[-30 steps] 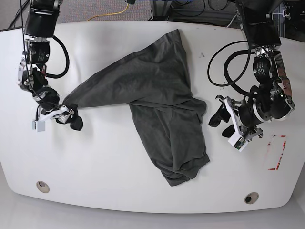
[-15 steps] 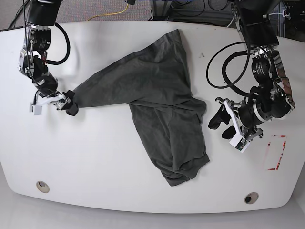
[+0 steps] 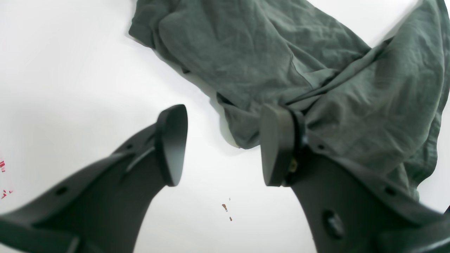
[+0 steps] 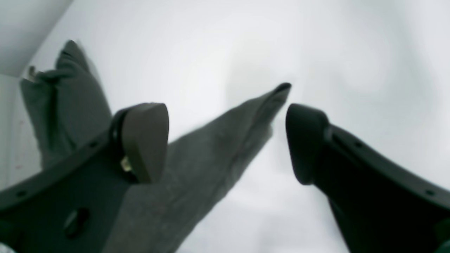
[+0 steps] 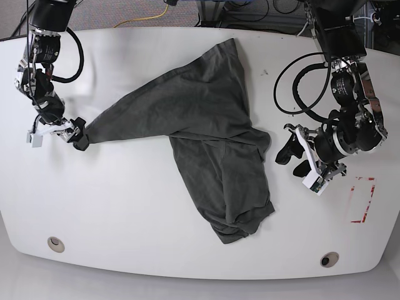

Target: Layout the t-shirt on the table in an organized manner, then fold the t-shirt properly

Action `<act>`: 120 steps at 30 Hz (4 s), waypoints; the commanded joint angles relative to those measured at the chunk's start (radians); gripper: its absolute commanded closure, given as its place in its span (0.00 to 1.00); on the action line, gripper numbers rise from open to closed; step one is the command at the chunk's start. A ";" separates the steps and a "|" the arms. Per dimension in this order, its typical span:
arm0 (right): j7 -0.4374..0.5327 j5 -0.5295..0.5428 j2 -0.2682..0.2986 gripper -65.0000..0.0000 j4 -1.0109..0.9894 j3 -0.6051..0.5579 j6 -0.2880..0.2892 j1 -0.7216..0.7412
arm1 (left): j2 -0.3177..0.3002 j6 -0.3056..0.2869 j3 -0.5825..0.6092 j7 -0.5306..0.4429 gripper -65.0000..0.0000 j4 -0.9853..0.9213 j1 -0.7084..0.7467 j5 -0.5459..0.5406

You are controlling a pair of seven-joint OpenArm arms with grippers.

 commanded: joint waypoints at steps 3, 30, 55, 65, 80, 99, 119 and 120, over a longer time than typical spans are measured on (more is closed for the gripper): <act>0.012 -0.018 -0.013 0.24 -0.009 0.007 0.019 -0.008 | -0.011 -0.001 -0.003 -0.021 0.53 0.017 -0.016 -0.017; -0.016 -0.019 -0.129 0.31 -0.032 -0.049 0.024 0.005 | -0.052 -0.001 -0.005 -0.024 0.53 0.016 -0.013 -0.016; -0.019 -0.015 -0.139 1.00 -0.001 -0.085 0.024 0.018 | 0.003 -0.001 -0.128 -0.181 0.52 -0.589 -0.283 0.124; -0.019 -0.018 -0.140 1.00 0.040 -0.101 0.024 0.016 | 0.058 -0.001 -0.105 -0.330 0.52 -0.819 -0.357 0.124; -0.019 -0.015 -0.136 1.00 0.039 -0.103 0.024 0.004 | 0.120 -0.001 -0.076 -0.463 0.52 -1.009 -0.392 0.126; -0.019 -0.018 -0.136 1.00 0.036 -0.103 0.024 0.005 | 0.160 0.007 -0.074 -0.500 0.64 -1.023 -0.384 0.126; -0.019 -0.018 -0.136 1.00 0.033 -0.103 0.024 0.004 | 0.101 0.086 -0.080 -0.463 0.50 -0.885 -0.337 0.123; -0.019 -0.018 -0.136 1.00 0.033 -0.103 0.024 0.004 | 0.101 0.090 -0.080 -0.463 0.49 -0.885 -0.337 0.123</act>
